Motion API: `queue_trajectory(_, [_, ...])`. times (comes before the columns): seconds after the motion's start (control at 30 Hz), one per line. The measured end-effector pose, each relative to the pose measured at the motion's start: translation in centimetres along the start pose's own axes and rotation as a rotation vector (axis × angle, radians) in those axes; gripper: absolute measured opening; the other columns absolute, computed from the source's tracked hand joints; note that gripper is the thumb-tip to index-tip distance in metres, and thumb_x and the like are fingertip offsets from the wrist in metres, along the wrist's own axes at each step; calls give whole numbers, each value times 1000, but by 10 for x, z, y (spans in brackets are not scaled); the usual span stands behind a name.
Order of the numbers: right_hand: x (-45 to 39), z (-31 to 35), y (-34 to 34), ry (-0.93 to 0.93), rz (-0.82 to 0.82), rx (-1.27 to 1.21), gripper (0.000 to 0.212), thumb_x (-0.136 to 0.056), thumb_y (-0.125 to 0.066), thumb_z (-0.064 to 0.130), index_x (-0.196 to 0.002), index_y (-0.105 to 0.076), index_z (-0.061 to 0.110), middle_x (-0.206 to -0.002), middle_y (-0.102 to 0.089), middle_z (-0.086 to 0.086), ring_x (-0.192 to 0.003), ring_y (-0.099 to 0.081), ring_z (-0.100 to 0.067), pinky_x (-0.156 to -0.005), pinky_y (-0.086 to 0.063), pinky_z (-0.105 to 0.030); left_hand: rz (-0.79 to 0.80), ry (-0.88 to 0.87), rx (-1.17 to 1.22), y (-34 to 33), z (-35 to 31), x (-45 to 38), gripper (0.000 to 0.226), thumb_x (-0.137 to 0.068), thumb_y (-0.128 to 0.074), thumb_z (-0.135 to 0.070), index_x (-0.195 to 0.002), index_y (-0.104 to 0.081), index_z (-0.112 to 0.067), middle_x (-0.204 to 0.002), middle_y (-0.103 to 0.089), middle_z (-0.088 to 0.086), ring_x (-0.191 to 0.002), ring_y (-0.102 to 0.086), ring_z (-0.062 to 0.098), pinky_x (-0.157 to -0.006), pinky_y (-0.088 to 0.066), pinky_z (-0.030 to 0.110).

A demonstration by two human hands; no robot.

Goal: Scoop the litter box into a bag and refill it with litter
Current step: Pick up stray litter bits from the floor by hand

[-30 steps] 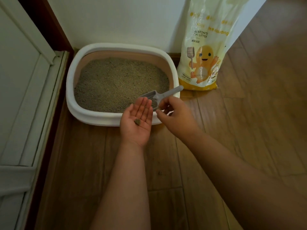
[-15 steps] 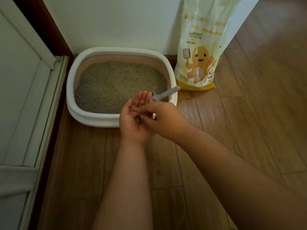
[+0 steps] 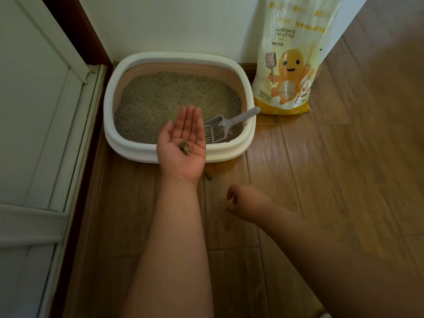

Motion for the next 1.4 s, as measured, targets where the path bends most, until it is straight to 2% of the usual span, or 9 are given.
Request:
queue_trajectory(0.17, [6, -12, -46, 15, 91, 105, 46, -88, -74, 33, -129, -56, 23, -121, -58, -1, -105, -62, -22, -85, -54, -33, -10, 25, -12, 5, 7, -1, 37, -104, -49, -24, -121, -69, 2, -126, -71, 17, -122, -67, 29, -98, -56, 36])
queue_trajectory(0.47, [7, -12, -72, 82, 36, 107, 32, -98, -59, 17, -130, -54, 19, -131, -50, -4, -110, -60, -24, -89, -52, -33, -22, 33, -43, 7, 6, -2, 36, -104, -50, -25, -122, -68, 1, -128, -70, 17, -124, -66, 29, -100, -55, 38])
queue_trajectory(0.87, [1, -14, -70, 94, 17, 118, 30, -101, -49, 8, -129, -57, 16, -135, -50, -6, -115, -59, -25, -94, -51, -33, -45, 33, -40, 13, 4, -4, 39, -105, -48, -26, -123, -68, 2, -128, -70, 17, -122, -67, 30, -100, -55, 38])
queue_trajectory(0.93, [-1, -15, -56, 64, -33, 45, 27, -100, -51, 10, -125, -58, 19, -131, -53, -3, -109, -61, -22, -90, -53, -31, -50, 30, -38, 13, 3, -6, 39, -105, -48, -26, -124, -68, 2, -128, -70, 17, -122, -67, 30, -100, -55, 38])
queue_trajectory(1.03, [-5, -14, -11, -1, -170, -156, 12, -96, -64, 19, -105, -62, 27, -109, -62, 2, -88, -60, -9, -80, -56, -27, -53, 22, -36, 14, 2, -7, 39, -104, -49, -26, -125, -67, 1, -130, -69, 16, -123, -67, 30, -105, -53, 38])
queue_trajectory(1.1, [-6, -8, 37, 17, -315, -315, 10, -91, -69, 18, -97, -64, 26, -95, -66, 5, -81, -62, -6, -77, -59, -29, -47, 15, -22, 15, 2, -6, 40, -104, -49, -27, -127, -67, 0, -133, -68, 16, -124, -66, 30, -109, -49, 39])
queue_trajectory(1.17, [2, 6, 92, 83, -478, -435, 10, -90, -71, 17, -92, -66, 26, -87, -66, 7, -80, -65, -7, -73, -60, -28, -52, 11, -22, 17, 4, -6, 40, -105, -48, -28, -127, -67, -1, -134, -67, 15, -126, -65, 29, -111, -46, 39])
queue_trajectory(1.3, [29, 53, 180, 316, -691, -588, 7, -89, -72, 16, -93, -69, 20, -91, -68, 6, -85, -67, -8, -73, -60, -27, -71, 23, -69, 18, 14, -7, 42, -106, -45, -30, -129, -65, -2, -135, -67, 15, -126, -64, 30, -111, -47, 41])
queue_trajectory(1.4, [44, 90, 199, 453, -662, -585, 7, -88, -74, 15, -95, -71, 17, -90, -69, 3, -81, -68, -10, -73, -61, -30, -71, 39, -106, 16, 20, -9, 43, -105, -45, -33, -128, -67, -2, -136, -66, 15, -128, -63, 30, -114, -44, 42])
Point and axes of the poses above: each hand's wrist, its own x-axis away from the middle knuckle, its own y-axis out of the back of the hand, z = x × y, the point moved 8 cm from there along -x, towards the middle knuckle
